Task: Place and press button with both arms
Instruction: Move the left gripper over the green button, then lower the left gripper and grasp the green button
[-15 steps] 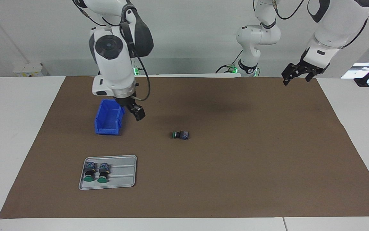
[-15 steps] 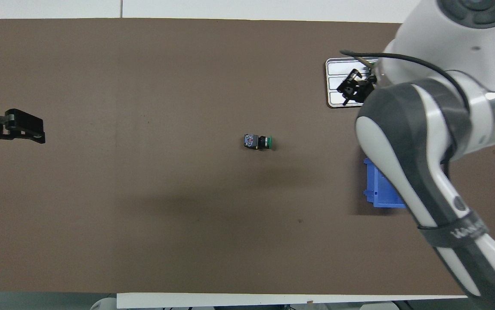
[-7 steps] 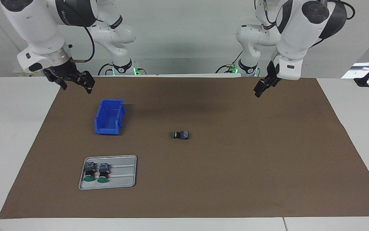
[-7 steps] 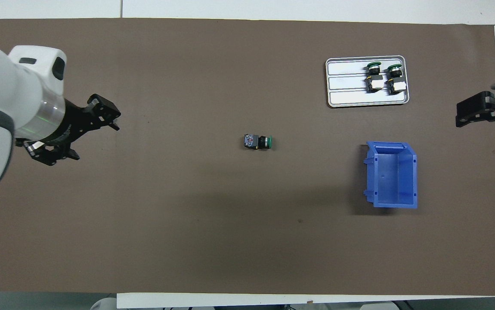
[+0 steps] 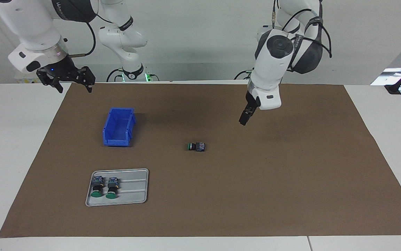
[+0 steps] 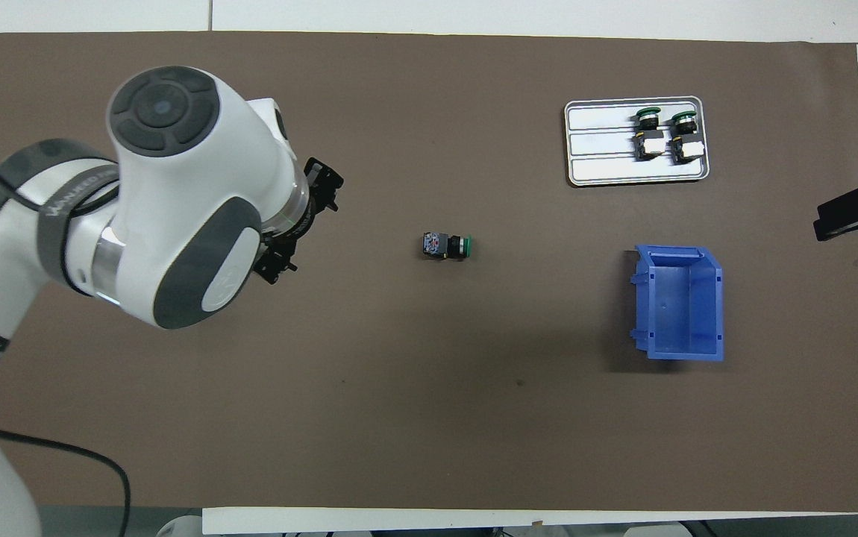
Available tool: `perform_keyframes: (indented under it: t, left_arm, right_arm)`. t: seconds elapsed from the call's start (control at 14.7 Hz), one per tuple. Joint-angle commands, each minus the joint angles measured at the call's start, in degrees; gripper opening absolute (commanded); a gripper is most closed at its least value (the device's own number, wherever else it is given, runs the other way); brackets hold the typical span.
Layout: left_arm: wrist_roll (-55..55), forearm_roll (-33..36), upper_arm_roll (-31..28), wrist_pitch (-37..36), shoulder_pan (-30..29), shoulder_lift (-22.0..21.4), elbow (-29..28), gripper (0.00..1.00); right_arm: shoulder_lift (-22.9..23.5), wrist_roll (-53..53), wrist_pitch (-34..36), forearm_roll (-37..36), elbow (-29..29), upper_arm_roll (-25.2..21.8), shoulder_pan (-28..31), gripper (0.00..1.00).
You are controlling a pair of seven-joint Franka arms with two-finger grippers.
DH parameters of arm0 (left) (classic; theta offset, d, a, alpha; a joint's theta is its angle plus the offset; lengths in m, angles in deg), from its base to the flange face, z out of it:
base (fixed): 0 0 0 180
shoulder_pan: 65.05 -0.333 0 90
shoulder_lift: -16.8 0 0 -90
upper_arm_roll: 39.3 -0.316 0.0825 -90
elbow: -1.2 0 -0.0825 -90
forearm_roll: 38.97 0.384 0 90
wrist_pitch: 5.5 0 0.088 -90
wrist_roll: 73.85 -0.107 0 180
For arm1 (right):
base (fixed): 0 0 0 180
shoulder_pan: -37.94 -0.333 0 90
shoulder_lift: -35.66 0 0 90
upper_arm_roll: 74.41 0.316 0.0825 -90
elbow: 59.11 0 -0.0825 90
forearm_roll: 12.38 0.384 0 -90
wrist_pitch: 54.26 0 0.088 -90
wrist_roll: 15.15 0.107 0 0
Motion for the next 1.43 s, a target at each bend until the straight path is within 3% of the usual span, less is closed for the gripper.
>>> perform_keyframes:
  t: [0.0,0.2,0.41,0.61,0.88,1.36]
  left_arm:
    - [6.0,-0.9,-1.2,0.3,3.8,8.3,7.2,1.0]
    - [11.1,-0.6,-1.3,-0.2,6.6,15.6,13.6,1.0]
    - [15.4,-0.9,-1.5,0.6,8.8,18.8,14.9,1.0]
    - [21.6,-1.2,-1.4,0.5,9.8,24.9,22.5,1.0]
    - [27.6,-1.7,-1.6,0.7,10.9,29.8,26.6,1.0]
    - [32.9,-3.2,-1.5,5.1,13.3,31.0,25.5,1.0]
  right_arm:
    - [-1.2,1.2,0.3,1.4,1.4,0.3,0.7,0.99]
    - [-2.1,1.7,1.0,1.6,2.2,0.3,0.4,0.99]
    - [-2.2,1.5,0.7,1.9,2.5,0.4,0.4,0.99]
    - [-2.2,2.1,0.4,3.4,2.5,0.4,0.0,0.99]
    - [-2.2,2.2,0.4,3.5,2.5,0.4,0.1,0.99]
    - [-2.2,2.0,0.9,3.5,2.5,0.4,0.0,0.99]
